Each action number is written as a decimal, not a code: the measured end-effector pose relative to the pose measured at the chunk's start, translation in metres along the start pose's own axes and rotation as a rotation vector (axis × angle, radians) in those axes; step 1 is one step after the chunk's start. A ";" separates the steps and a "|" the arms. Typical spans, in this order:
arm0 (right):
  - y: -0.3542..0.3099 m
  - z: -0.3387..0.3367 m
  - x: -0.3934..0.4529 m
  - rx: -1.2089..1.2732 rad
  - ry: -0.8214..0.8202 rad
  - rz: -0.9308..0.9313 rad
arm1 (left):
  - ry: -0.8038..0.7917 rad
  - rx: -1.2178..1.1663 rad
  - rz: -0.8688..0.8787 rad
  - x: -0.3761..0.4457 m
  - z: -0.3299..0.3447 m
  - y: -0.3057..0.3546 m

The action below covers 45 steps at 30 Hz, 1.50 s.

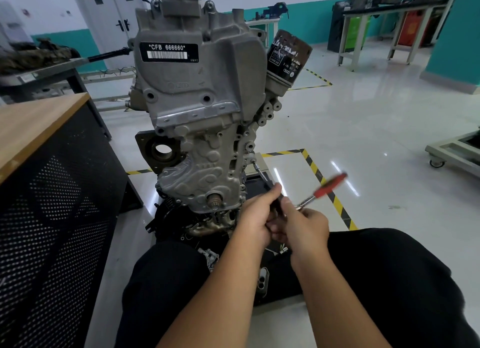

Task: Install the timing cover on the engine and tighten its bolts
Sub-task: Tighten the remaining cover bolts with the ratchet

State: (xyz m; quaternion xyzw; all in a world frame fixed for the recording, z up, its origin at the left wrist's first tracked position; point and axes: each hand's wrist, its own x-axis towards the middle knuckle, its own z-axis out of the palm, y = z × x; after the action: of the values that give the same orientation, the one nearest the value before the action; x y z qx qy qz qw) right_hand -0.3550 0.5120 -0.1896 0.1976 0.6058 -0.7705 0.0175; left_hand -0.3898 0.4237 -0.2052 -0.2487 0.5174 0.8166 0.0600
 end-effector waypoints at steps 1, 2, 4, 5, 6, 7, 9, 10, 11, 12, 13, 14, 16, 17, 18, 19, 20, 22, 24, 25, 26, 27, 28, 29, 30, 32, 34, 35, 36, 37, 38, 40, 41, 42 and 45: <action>-0.002 0.000 -0.003 0.166 -0.063 0.137 | 0.004 0.013 -0.001 0.001 -0.001 0.001; -0.003 -0.001 -0.003 0.225 -0.095 0.213 | 0.006 0.011 0.007 0.002 -0.002 0.001; 0.000 -0.002 -0.002 0.047 -0.078 0.112 | 0.007 -0.001 0.046 0.001 -0.001 0.000; 0.002 -0.003 0.002 -0.083 0.001 -0.002 | 0.009 -0.019 0.072 0.002 0.000 -0.001; 0.003 -0.003 0.002 -0.178 0.036 -0.084 | 0.014 -0.036 0.087 0.002 0.001 -0.003; 0.005 -0.001 0.000 -0.258 0.050 -0.165 | 0.021 -0.035 0.095 0.003 0.002 -0.003; 0.006 0.000 -0.001 -0.298 0.046 -0.203 | 0.003 -0.017 0.071 0.002 0.001 -0.001; 0.002 0.000 -0.001 -0.176 0.017 -0.075 | -0.013 -0.002 0.031 0.002 0.000 0.001; -0.002 0.001 -0.003 0.039 -0.050 0.081 | -0.025 0.015 -0.006 0.003 -0.002 0.002; -0.006 0.001 -0.005 0.233 -0.109 0.221 | -0.033 0.020 -0.027 0.003 -0.002 0.003; -0.008 -0.001 -0.004 0.326 -0.134 0.293 | -0.031 0.025 -0.017 0.005 -0.003 0.003; -0.007 -0.002 -0.003 0.289 -0.133 0.277 | -0.022 0.020 0.005 0.005 -0.003 0.003; -0.003 -0.006 0.000 -0.104 -0.054 0.036 | -0.006 -0.024 0.054 0.003 -0.002 0.002; -0.001 -0.008 0.001 -0.301 0.008 -0.103 | -0.004 -0.038 0.059 0.003 -0.002 0.002; 0.001 -0.007 0.001 -0.374 0.043 -0.169 | -0.009 -0.041 0.052 0.002 -0.002 0.001; 0.001 -0.006 0.000 -0.343 0.041 -0.184 | -0.017 -0.036 0.037 0.003 -0.003 0.000; -0.003 -0.004 -0.002 -0.187 0.001 -0.111 | -0.030 -0.033 0.018 0.004 -0.003 0.001; -0.011 -0.003 -0.004 0.163 -0.077 0.129 | -0.060 -0.043 -0.016 0.006 -0.005 0.003; -0.013 -0.005 -0.004 0.161 -0.075 0.178 | -0.068 -0.050 -0.004 0.004 -0.006 0.005; -0.010 -0.005 -0.002 -0.018 -0.037 0.079 | -0.046 -0.041 0.015 0.003 -0.005 0.005; -0.007 -0.007 -0.001 -0.238 0.029 -0.058 | -0.029 -0.039 0.034 0.003 -0.004 0.005; -0.005 -0.008 0.000 -0.395 0.097 -0.195 | -0.028 -0.048 0.041 0.001 -0.003 0.004; -0.004 -0.007 -0.001 -0.404 0.111 -0.259 | -0.036 -0.059 0.036 0.001 -0.002 0.003; -0.002 -0.006 0.000 -0.392 0.106 -0.292 | -0.047 -0.061 0.028 0.000 -0.002 0.002; -0.002 -0.006 0.000 -0.320 0.088 -0.260 | -0.057 -0.061 0.018 0.000 -0.002 0.003; -0.010 -0.005 -0.003 -0.018 -0.009 -0.060 | -0.067 -0.064 -0.005 0.000 -0.003 0.005; -0.012 -0.007 -0.003 0.086 -0.062 0.059 | -0.078 -0.074 -0.005 0.001 -0.005 0.007; -0.011 -0.008 -0.002 -0.027 -0.046 -0.005 | -0.077 -0.076 0.002 0.001 -0.005 0.007; -0.008 -0.009 0.002 -0.141 0.007 -0.103 | -0.063 -0.070 0.010 0.002 -0.005 0.006; -0.006 -0.008 0.003 -0.158 0.039 -0.158 | -0.040 -0.069 0.024 0.002 -0.004 0.006; -0.005 -0.004 0.003 -0.082 0.017 -0.153 | -0.016 -0.082 0.033 0.001 -0.004 0.006; 0.000 -0.001 0.001 -0.097 -0.002 -0.241 | -0.005 -0.094 0.036 0.003 -0.004 0.005; -0.002 -0.002 -0.001 -0.129 0.008 -0.244 | -0.020 -0.081 0.027 0.004 -0.004 0.006; -0.004 -0.001 -0.004 -0.065 -0.008 -0.145 | -0.033 -0.058 0.008 0.004 -0.005 0.006; -0.010 -0.002 -0.008 0.246 -0.124 0.166 | -0.061 -0.043 -0.036 0.002 -0.005 0.007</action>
State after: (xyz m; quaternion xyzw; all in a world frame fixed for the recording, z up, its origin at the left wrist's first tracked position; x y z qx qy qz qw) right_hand -0.3496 0.5144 -0.1779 0.1998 0.4863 -0.8454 0.0944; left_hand -0.3924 0.4158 -0.2026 -0.2341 0.4933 0.8334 0.0853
